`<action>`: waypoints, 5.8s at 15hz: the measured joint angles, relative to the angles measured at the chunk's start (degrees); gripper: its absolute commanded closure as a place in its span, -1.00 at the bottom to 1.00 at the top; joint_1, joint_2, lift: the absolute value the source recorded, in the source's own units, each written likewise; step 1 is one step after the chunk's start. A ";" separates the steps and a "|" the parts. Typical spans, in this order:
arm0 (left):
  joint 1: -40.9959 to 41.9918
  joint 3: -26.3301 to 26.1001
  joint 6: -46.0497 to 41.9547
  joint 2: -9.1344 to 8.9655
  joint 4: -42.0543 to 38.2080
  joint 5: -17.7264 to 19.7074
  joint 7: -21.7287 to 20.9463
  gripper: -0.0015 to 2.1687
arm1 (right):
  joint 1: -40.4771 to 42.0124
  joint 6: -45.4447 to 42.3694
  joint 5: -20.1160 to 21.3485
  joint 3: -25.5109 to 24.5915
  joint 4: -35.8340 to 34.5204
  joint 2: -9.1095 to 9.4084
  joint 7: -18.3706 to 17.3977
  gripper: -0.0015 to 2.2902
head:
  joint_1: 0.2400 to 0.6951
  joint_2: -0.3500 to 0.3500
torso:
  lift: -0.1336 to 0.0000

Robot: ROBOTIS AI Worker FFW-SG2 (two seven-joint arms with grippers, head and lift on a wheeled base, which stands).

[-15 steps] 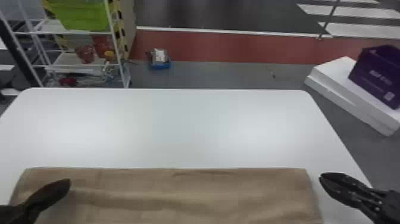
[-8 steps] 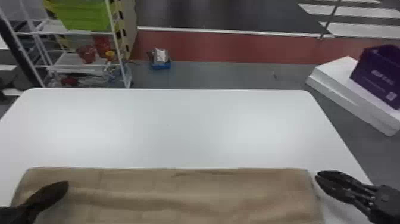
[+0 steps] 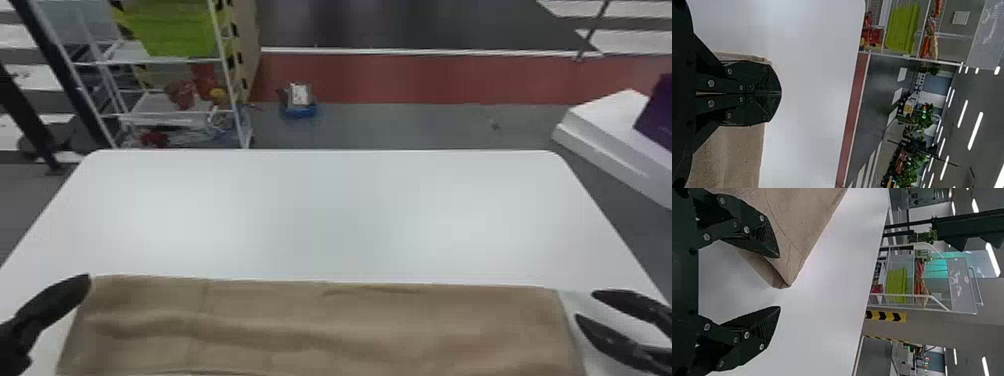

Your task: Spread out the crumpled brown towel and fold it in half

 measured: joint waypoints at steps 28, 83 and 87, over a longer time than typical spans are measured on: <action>-6.20 1.17 9.84 0.00 5.05 -3.37 -4.85 0.06 | -2.16 14.99 -3.11 -0.36 -0.80 -0.98 2.35 -0.58 | 1.00 0.05 | -0.85; -6.09 2.67 8.81 0.00 5.49 -2.81 -6.06 -0.04 | -1.80 27.89 -7.35 0.03 -4.67 4.03 0.99 -0.61 | 1.00 0.25 | -0.85; -5.86 3.34 8.80 0.00 5.40 -2.56 -6.47 -0.04 | -2.88 31.18 -6.25 1.53 -6.24 5.04 0.93 -0.59 | 1.00 0.35 | -0.85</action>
